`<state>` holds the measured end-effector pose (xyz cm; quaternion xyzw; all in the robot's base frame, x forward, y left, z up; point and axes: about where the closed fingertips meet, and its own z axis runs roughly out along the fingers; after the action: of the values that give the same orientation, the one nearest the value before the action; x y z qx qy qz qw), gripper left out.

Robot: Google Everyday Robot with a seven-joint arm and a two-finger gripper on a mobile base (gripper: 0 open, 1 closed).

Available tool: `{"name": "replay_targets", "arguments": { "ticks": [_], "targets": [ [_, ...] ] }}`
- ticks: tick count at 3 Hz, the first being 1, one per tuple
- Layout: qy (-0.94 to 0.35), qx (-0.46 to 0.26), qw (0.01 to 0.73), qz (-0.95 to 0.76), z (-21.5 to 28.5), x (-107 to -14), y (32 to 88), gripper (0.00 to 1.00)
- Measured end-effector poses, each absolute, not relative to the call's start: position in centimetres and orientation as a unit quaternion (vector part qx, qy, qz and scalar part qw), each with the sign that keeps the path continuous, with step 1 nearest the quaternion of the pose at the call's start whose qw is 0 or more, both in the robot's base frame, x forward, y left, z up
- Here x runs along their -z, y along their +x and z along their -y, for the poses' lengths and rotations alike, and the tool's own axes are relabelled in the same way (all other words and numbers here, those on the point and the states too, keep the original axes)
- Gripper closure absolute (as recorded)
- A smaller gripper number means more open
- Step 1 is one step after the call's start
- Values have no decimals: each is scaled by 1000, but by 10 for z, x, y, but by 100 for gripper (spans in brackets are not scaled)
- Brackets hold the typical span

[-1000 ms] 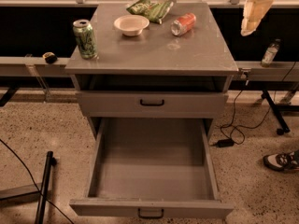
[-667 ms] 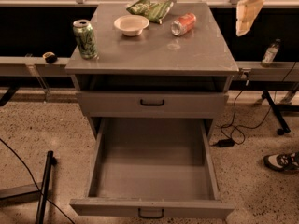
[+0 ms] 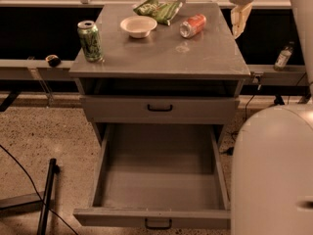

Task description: Place coke can into middle drawer

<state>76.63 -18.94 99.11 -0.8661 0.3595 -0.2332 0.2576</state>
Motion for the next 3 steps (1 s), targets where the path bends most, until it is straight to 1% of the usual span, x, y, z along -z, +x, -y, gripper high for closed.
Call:
{"name": "replay_targets", "arguments": {
  "ticks": [1,2,3],
  "targets": [
    [-873,251,262,-326,191,-1005,769,0],
    [-878,273,227,-321,189,-1002,778,0],
    [-890,319,163,-283,184,-979,812,0]
  ]
}}
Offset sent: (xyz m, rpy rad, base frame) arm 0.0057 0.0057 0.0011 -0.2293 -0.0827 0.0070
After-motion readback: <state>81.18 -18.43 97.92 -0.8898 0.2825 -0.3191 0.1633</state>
